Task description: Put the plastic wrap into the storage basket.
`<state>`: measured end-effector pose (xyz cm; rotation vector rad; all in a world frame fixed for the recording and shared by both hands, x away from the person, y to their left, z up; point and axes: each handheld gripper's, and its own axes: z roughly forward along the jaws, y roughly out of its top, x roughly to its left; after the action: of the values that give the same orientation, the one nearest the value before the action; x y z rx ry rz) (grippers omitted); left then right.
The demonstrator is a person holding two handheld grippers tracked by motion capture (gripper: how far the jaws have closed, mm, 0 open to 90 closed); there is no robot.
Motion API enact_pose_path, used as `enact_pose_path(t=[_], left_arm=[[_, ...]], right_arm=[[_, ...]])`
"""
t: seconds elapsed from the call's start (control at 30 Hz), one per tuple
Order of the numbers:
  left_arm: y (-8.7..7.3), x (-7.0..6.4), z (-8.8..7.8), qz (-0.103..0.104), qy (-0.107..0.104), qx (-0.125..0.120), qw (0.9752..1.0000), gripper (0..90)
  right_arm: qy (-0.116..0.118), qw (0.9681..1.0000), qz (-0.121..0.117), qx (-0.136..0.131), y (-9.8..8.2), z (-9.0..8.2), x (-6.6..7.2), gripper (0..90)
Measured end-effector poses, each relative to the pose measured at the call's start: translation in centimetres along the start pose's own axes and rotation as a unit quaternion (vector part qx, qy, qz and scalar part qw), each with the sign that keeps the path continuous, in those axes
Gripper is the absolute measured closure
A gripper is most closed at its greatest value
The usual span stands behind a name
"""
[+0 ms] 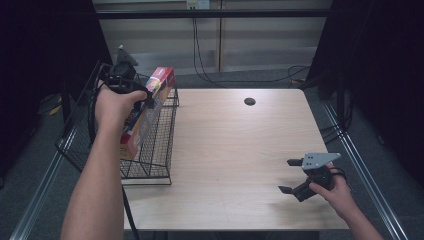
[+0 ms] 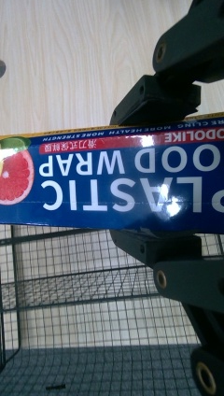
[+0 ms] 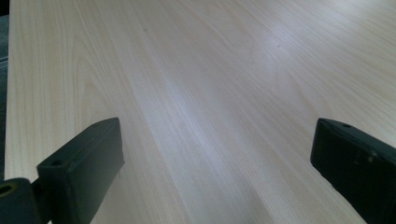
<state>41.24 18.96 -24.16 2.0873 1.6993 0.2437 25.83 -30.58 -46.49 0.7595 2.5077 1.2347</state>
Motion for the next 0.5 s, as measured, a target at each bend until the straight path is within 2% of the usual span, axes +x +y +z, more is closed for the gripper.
enact_pose_path(t=[0.5], left_arm=[[-0.3, 1.3, -1.0, -0.013, 0.012, -0.005, 0.9998, 45.2]], right_arm=[[0.002, 1.0, -0.001, 0.0, 0.0, 0.1, 0.0, 2.3]])
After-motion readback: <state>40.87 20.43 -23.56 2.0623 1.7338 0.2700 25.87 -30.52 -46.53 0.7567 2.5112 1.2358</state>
